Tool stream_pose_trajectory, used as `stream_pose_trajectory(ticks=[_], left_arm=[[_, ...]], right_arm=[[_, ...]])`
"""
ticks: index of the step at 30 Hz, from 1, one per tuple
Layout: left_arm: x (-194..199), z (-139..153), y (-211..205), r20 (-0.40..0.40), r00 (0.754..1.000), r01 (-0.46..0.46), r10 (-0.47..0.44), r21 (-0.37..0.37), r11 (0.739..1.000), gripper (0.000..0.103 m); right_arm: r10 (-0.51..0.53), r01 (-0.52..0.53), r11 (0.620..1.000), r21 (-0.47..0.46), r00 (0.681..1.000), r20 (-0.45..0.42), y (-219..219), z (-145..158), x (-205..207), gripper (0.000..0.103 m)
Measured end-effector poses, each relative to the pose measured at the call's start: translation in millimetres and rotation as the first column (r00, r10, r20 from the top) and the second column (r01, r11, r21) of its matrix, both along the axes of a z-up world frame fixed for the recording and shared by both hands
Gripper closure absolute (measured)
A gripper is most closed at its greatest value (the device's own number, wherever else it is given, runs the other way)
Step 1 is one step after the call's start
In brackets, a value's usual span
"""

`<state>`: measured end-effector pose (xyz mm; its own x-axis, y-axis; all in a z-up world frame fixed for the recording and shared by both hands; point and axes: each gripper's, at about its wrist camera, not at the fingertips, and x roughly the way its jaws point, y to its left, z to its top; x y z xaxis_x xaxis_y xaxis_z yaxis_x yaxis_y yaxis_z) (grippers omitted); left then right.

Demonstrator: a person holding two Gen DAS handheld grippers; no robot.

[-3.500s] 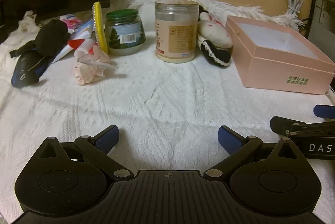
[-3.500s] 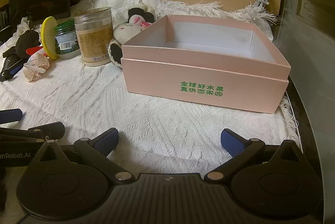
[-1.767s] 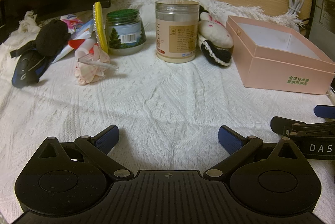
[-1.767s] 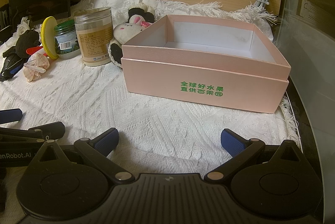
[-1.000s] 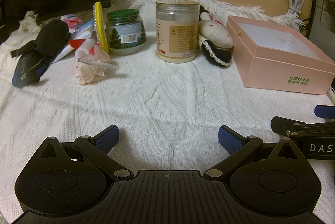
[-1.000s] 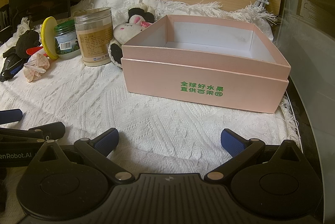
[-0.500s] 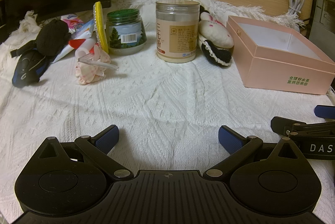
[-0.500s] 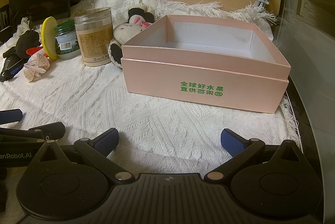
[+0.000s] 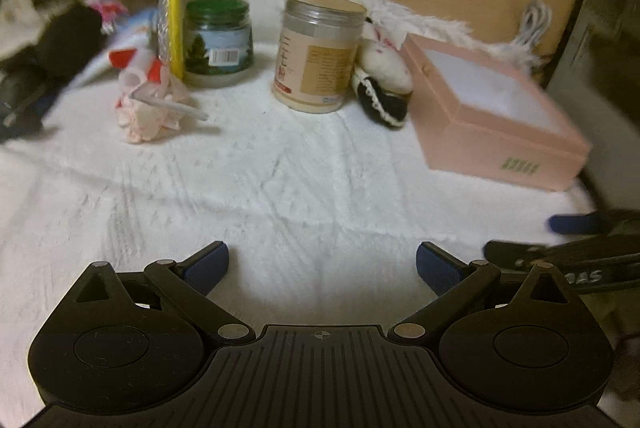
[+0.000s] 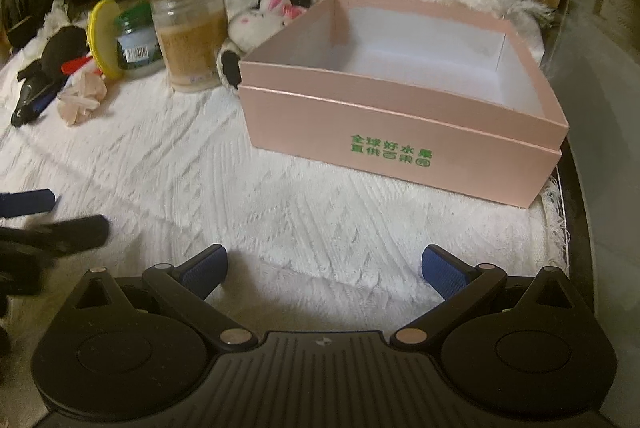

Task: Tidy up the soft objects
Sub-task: 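Reach the left gripper to the black plush toy and grasp it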

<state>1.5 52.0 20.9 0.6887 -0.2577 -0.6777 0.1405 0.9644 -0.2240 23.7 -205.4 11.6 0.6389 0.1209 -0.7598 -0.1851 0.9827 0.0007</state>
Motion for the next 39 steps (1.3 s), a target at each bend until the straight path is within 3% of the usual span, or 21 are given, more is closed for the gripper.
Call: stream_pose_trajectory(ticks=[4,6,8,10,12,17,19,22,26,28,31,32,35,39], left_arm=[[4,22,59,0.060,0.991,-0.121,0.121,-0.006,0.993,0.000],[10,37,96,0.114,0.977,-0.187,0.181,0.038,0.982,0.000],[19,49,129,0.164,0.970,-0.195,0.178,0.095,0.976,0.000],[33,59,165,0.203,0.957,-0.241,0.206,0.162,0.957,0.000],[57,66,196,0.202,0.950,-0.274,0.239,0.172,0.946,0.000],[112,79,236,0.199,0.955,-0.238,0.218,0.085,0.967,0.000],[139,75,234,0.208,0.960,-0.217,0.187,0.132,0.967,0.000],[178,58,228,0.114,0.987,-0.133,0.112,0.194,0.972,0.000],[204,34,226,0.003,1.000,0.012,-0.012,0.106,0.994,0.000],[218,25,220,-0.046,0.997,0.073,-0.068,0.118,0.990,0.001],[217,22,217,-0.015,0.995,0.095,-0.094,0.124,0.988,0.008],[213,25,217,0.016,0.994,0.105,-0.108,0.128,0.986,0.020],[204,30,221,0.050,0.992,0.110,-0.117,0.124,0.986,0.021],[196,42,240,0.056,0.994,0.097,-0.099,0.044,0.994,0.022]], right_arm=[[0.009,-0.010,1.000,-0.020,0.998,-0.059,3,2,4,0.000],[0.034,-0.037,0.999,-0.027,0.995,-0.097,6,4,7,0.000],[-0.005,0.002,1.000,-0.026,0.993,-0.118,11,8,10,0.000],[-0.029,0.029,1.000,-0.001,0.998,-0.060,25,16,5,0.000],[-0.043,0.042,0.999,0.004,0.999,0.009,51,28,1,0.000],[-0.017,0.017,1.000,0.007,0.996,0.091,123,47,-2,0.000],[0.001,-0.001,1.000,-0.002,0.996,0.088,151,49,3,0.000],[-0.008,0.009,1.000,-0.011,0.998,0.064,192,49,9,0.000],[-0.039,0.041,0.999,-0.032,0.998,0.048,225,50,9,0.000],[-0.088,0.091,0.995,-0.051,0.995,0.056,231,50,12,0.000],[-0.159,0.162,0.984,-0.077,0.986,0.053,231,53,8,0.000],[-0.168,0.172,0.981,-0.084,0.984,0.056,230,54,6,0.000],[-0.148,0.153,0.981,-0.119,0.988,0.045,224,55,3,0.000],[-0.138,0.142,0.978,-0.151,0.990,0.037,223,57,10,0.000]])
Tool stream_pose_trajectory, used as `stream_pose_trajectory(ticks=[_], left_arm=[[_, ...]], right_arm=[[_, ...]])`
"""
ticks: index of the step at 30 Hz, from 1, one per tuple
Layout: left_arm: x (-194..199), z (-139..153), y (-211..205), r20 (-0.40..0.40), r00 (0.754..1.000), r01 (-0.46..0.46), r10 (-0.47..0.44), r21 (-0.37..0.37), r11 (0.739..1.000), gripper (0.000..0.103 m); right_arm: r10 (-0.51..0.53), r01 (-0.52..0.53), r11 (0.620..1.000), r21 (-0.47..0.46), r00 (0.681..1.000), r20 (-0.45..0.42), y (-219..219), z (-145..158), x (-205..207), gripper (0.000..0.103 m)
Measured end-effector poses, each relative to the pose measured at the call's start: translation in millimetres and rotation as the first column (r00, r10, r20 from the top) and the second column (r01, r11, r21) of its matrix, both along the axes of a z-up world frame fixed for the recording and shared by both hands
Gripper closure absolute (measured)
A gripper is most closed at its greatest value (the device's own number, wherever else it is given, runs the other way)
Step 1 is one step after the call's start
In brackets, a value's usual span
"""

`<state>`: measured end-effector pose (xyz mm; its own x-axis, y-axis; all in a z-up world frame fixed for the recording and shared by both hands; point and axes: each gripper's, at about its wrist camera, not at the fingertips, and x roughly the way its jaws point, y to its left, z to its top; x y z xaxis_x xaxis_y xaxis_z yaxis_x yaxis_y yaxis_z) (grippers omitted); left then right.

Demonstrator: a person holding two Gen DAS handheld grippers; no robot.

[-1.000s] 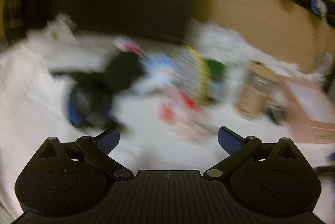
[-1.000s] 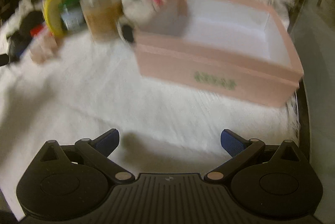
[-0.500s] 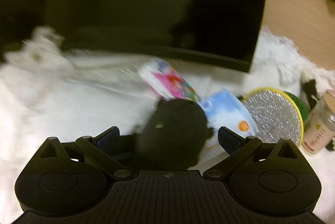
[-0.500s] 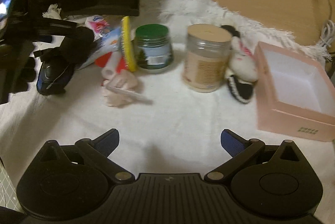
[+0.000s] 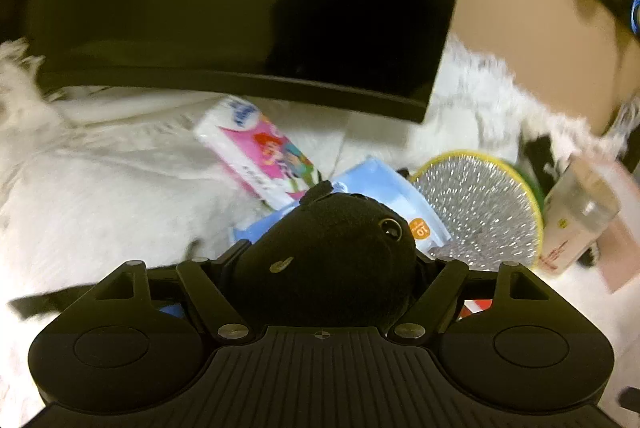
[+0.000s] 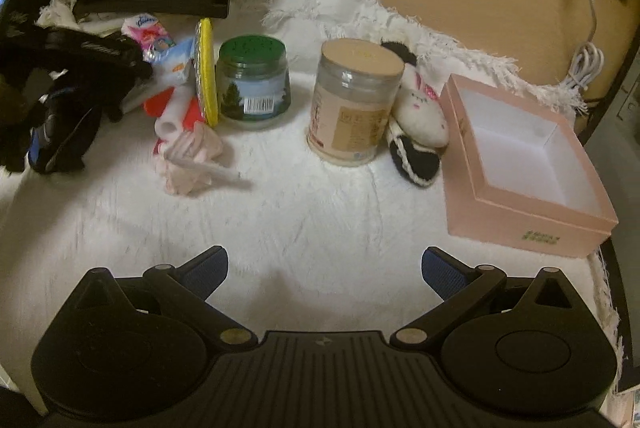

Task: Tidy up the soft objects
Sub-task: 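Reach the left gripper to the black plush toy and grasp it, then carry the black plush with the left gripper into the pink box and release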

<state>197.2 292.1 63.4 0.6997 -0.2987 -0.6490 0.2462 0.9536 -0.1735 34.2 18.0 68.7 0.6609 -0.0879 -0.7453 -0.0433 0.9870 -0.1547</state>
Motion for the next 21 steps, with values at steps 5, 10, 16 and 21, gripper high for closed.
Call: stream_pose_trajectory(ticks=[5,10,16,21], left_arm=[[-36,34,53,0.060,0.991,-0.111,0.118,-0.112,0.987,0.022],[-73,46,110,0.097,0.958,-0.258,0.268,-0.107,0.960,0.022],[-113,46,159,0.033,0.919,-0.387,0.392,-0.109,0.916,0.022],[-136,40,185,0.002,0.891,-0.451,0.455,-0.123,0.884,0.022]], right_arm=[[0.049,-0.052,0.996,0.066,0.998,0.038,16,11,16,0.000],[0.267,-0.278,0.959,0.054,0.951,0.155,72,18,32,0.000],[0.375,-0.388,0.898,0.210,0.922,0.098,145,-8,87,0.000],[0.454,-0.462,0.863,0.205,0.887,0.089,211,-30,124,0.000]])
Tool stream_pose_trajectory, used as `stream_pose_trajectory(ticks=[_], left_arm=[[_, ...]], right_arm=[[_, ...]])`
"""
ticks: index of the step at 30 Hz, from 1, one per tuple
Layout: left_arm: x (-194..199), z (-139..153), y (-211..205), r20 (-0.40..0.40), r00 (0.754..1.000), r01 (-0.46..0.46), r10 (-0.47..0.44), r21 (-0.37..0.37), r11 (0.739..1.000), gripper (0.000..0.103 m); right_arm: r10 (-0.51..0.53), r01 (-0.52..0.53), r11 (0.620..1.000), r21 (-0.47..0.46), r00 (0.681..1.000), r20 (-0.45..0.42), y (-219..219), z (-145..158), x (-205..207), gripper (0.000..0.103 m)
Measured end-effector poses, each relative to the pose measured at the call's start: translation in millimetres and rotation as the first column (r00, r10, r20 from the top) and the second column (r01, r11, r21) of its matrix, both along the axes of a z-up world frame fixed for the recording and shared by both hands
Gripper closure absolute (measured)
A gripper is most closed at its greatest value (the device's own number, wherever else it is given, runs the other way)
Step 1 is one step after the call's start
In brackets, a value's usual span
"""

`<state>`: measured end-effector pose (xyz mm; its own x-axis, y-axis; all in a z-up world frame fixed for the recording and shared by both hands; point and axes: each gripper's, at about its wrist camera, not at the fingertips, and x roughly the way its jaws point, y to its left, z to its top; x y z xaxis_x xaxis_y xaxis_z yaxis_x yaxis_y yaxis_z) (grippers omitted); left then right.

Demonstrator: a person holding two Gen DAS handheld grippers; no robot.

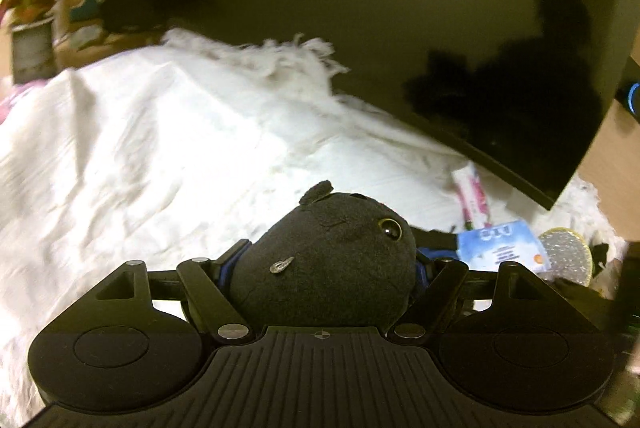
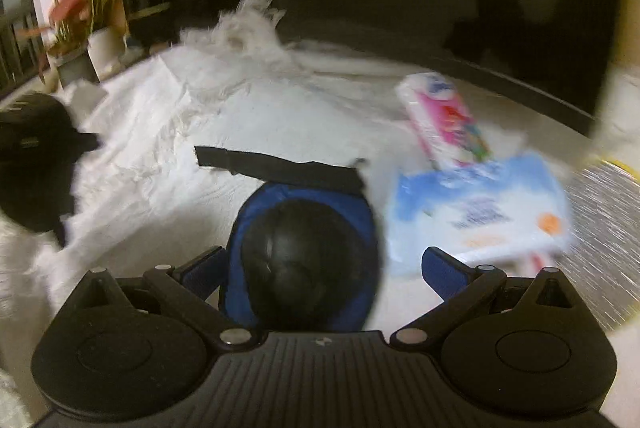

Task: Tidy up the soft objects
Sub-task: 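Carry the black plush with the left gripper into the pink box and release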

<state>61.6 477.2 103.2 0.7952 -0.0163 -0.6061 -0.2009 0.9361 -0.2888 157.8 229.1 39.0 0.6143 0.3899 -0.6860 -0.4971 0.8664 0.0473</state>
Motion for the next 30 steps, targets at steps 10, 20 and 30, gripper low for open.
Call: stream_pose_trajectory(ticks=[10,20,30], left_arm=[[1,1,-3,-0.040,0.999,0.009,-0.009,-0.008,1.000,0.022],[77,62,-116,0.050,0.960,0.276,-0.274,-0.034,0.961,0.022],[110,127,-346,0.191,0.759,0.643,-0.622,-0.073,0.763,0.021]], right_arm=[[0.062,-0.062,0.997,-0.041,0.998,-0.002,20,2,11,0.028],[-0.113,0.112,0.994,0.021,0.973,0.203,-98,133,-11,0.028],[-0.456,0.495,0.867,-0.065,0.837,0.302,-313,201,-24,0.028]])
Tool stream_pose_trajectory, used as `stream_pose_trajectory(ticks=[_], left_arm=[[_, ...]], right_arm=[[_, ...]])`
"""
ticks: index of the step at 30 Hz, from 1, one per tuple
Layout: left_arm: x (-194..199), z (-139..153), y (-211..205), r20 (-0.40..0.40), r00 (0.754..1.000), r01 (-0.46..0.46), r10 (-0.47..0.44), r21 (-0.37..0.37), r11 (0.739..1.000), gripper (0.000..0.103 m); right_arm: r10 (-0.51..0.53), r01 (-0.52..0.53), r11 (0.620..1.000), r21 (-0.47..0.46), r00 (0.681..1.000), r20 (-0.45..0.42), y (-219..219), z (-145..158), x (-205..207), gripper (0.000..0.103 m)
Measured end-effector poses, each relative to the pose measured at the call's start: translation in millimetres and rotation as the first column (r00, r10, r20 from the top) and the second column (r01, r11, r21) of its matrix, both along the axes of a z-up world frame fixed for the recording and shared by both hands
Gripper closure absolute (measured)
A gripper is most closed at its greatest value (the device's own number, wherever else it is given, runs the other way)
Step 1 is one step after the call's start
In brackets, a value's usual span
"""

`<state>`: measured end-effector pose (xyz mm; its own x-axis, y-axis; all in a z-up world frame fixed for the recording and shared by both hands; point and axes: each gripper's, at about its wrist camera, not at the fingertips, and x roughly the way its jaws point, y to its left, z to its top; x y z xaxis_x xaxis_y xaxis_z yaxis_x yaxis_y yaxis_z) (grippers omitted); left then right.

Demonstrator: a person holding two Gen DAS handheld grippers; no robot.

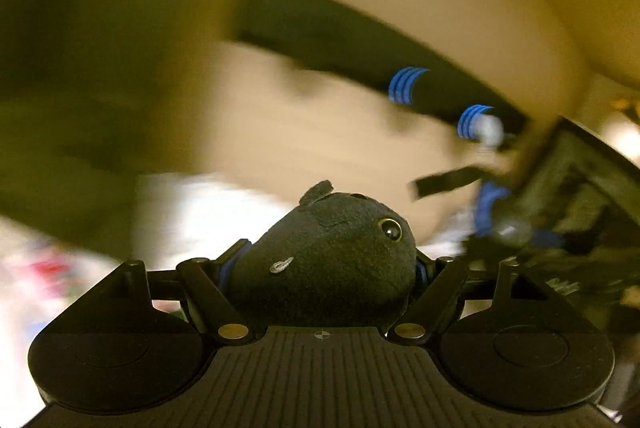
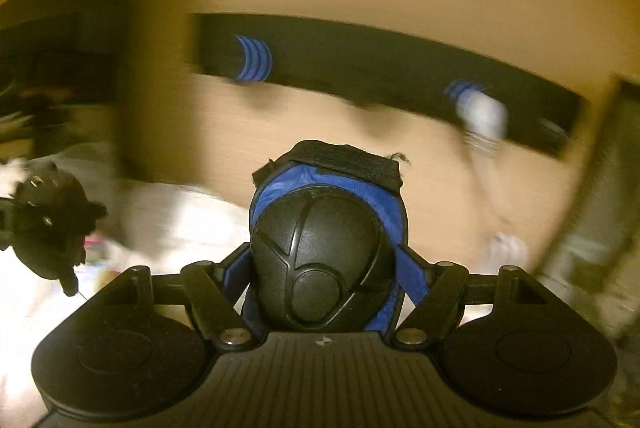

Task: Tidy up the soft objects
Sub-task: 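Carry the black plush with the left gripper into the pink box and release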

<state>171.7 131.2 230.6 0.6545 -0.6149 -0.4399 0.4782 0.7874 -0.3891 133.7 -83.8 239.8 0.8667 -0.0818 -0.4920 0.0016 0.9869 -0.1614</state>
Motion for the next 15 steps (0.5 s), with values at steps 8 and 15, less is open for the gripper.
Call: stream_pose_trajectory(ticks=[8,15], left_arm=[[45,-46,-185,-0.181,0.955,0.237,-0.236,-0.018,0.971,0.021],[41,-91,-208,-0.247,0.950,0.204,-0.189,0.035,0.978,0.022]], right_arm=[[-0.169,0.186,0.978,0.098,0.973,-0.158,-123,-52,21,0.018],[-0.156,0.155,0.988,-0.021,0.969,-0.194,-128,-105,-23,0.018]])
